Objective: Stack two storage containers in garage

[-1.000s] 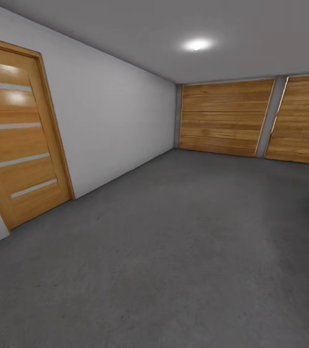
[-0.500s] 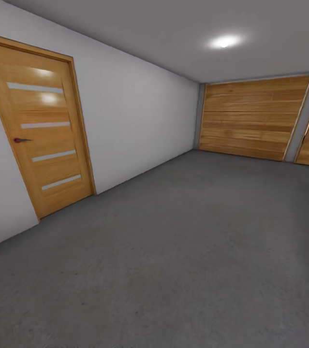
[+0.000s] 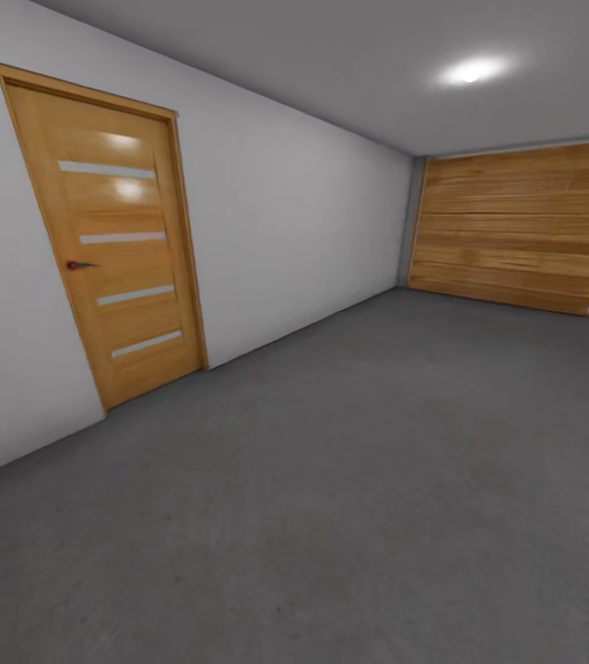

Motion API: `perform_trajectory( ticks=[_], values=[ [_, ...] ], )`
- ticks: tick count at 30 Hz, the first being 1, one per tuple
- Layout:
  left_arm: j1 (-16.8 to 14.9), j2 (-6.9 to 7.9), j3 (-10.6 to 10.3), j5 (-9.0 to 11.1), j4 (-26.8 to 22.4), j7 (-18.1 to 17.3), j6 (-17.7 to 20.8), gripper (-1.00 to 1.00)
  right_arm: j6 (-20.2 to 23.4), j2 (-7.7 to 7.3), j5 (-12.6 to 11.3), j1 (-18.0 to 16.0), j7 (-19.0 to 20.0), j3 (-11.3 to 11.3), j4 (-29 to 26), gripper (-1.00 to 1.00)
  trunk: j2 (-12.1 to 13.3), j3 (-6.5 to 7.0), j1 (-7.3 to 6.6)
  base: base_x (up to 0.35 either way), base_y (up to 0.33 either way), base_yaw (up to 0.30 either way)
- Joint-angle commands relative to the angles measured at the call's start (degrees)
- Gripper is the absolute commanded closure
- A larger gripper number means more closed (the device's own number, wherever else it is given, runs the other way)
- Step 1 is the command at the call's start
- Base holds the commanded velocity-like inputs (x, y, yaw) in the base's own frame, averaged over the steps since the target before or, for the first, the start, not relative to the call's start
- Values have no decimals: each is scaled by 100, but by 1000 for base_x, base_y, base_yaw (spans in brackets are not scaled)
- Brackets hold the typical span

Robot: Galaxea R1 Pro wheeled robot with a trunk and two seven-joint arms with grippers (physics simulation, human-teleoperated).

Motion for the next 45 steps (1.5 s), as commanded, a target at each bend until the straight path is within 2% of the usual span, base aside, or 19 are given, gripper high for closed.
perform_trajectory(
  ticks=[1, 21, 32, 37, 45],
  values=[
    [-1, 0, 4, 4, 0, -4, -14, -100, -20, -1, -49, -1, -2, 42, 1, -100, -2, -4, 3, 316, 0, 9],
    [-1, 5, 4, 4, 0, -4, -14, -100, -19, 11, -48, -1, 1, 42, 1, -100, -2, -4, 3, 321, 0, 3],
    [-1, 4, 4, 12, 0, -4, -13, -100, -20, -1, -48, -1, 7, 42, 1, -100, -2, -4, 3, 321, 0, 162],
    [-1, 8, 1, 122, 0, -9, -14, -100, -16, 7, -48, -1, 13, 51, 1, -100, -2, -4, 3, 321, 0, 8],
    [-1, 0, 4, 127, 0, -12, -14, -100, -15, 9, -48, -1, 10, 51, 1, -100, -2, -4, 3, 321, 0, 0]
  ],
)
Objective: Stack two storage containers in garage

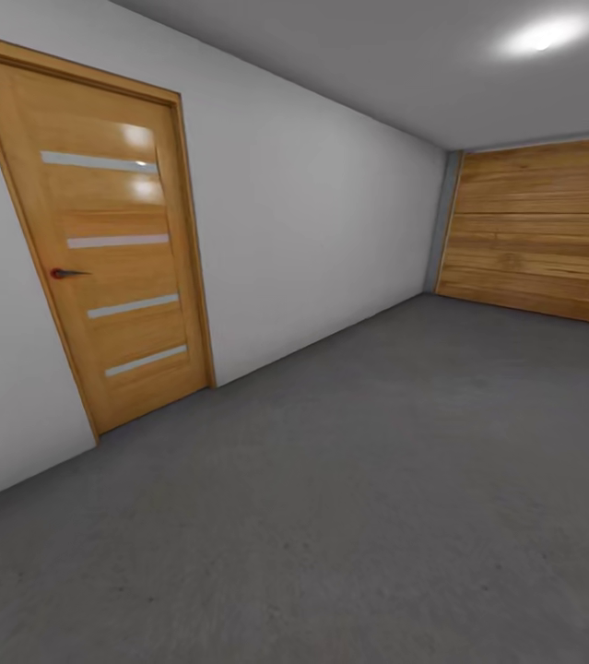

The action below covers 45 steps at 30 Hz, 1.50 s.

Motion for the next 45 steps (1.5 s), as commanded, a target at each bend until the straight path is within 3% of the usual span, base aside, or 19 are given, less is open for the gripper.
perform_trajectory(
  ticks=[1, 10, 45],
  values=[
    [-1, -1, 4, 16, 0, -5, -14, -100, -18, -1, -49, -1, 2, 41, 1, -100, -2, -4, 3, 321, 0, 0],
    [-1, 6, 4, 16, 0, -5, -14, -100, -17, 2, -49, -1, -4, 39, 1, -100, -2, -4, 3, 321, 0, 79],
    [-1, 8, 4, 16, 0, 3, -12, -100, -18, 16, -49, -1, -7, 41, 1, -100, -2, -4, 3, 321, 0, 267]
  ],
)
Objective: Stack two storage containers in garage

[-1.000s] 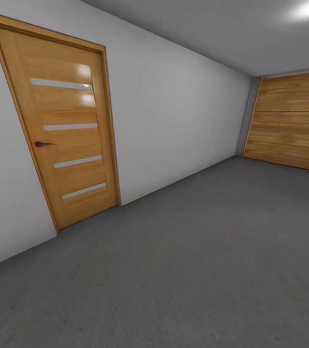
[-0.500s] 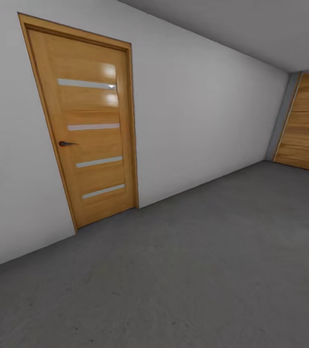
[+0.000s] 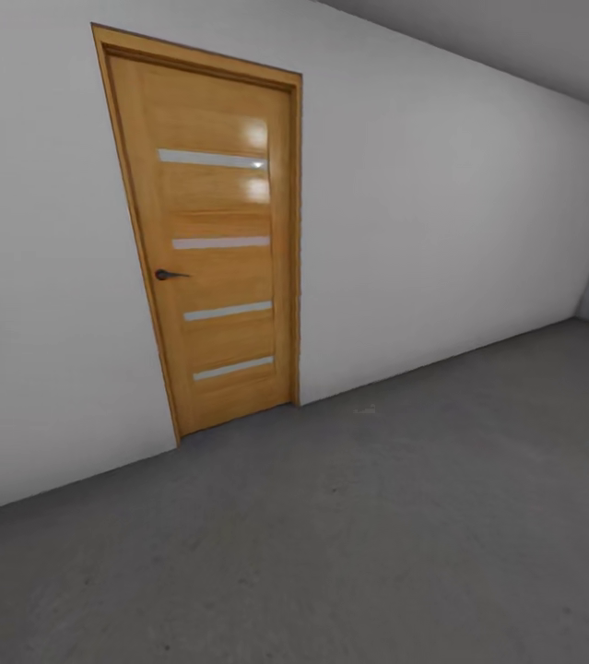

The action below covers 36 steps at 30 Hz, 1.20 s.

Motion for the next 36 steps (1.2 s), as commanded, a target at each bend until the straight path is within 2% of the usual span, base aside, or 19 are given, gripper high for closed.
perform_trajectory(
  ticks=[1, 25, 36],
  values=[
    [-1, -1, 4, 17, 0, -4, -10, -100, -19, 0, -49, -1, 0, 41, 2, -100, -2, -4, 3, 321, 0, 269],
    [-1, -17, 4, 16, -2, -11, -14, -100, -19, 0, -55, -1, 3, 35, 2, -100, -2, -4, 3, 321, -15, 268],
    [-1, -9, 4, 18, -2, -12, -14, -100, -19, -19, -53, -1, 11, 36, 2, -100, -2, -4, 3, 310, -171, 9]
  ],
)
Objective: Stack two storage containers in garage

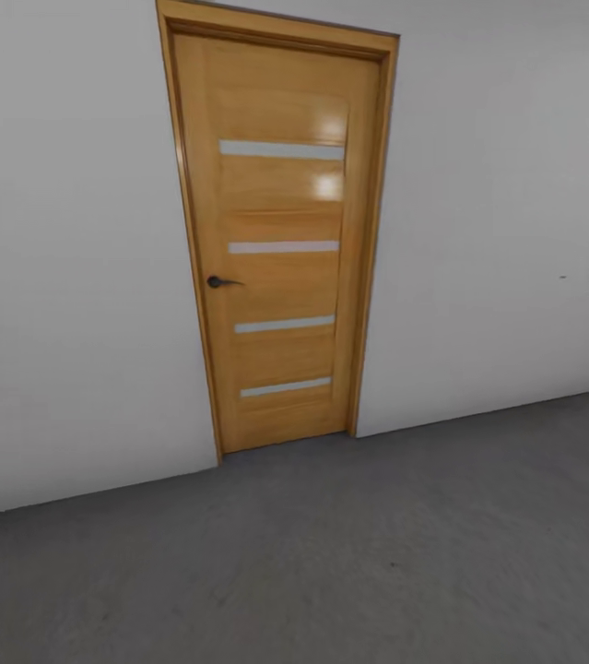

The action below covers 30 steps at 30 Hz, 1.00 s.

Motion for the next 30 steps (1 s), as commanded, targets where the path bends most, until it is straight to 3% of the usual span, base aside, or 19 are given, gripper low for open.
perform_trajectory(
  ticks=[1, 24, 30],
  values=[
    [-1, 0, 4, 18, 0, -5, -15, -100, -18, 1, -49, -1, 1, 41, 1, -100, -2, -4, 3, 306, -180, 0],
    [-1, 0, 4, 14, 0, -5, -15, -100, -26, 5, -52, -1, -2, 42, 1, -100, -2, -4, 3, 306, -180, 1],
    [-1, 0, 4, 17, 0, -5, -15, -100, -26, 2, -53, -1, 1, 42, 1, -100, -2, -4, 3, 306, -180, 191]
  ],
)
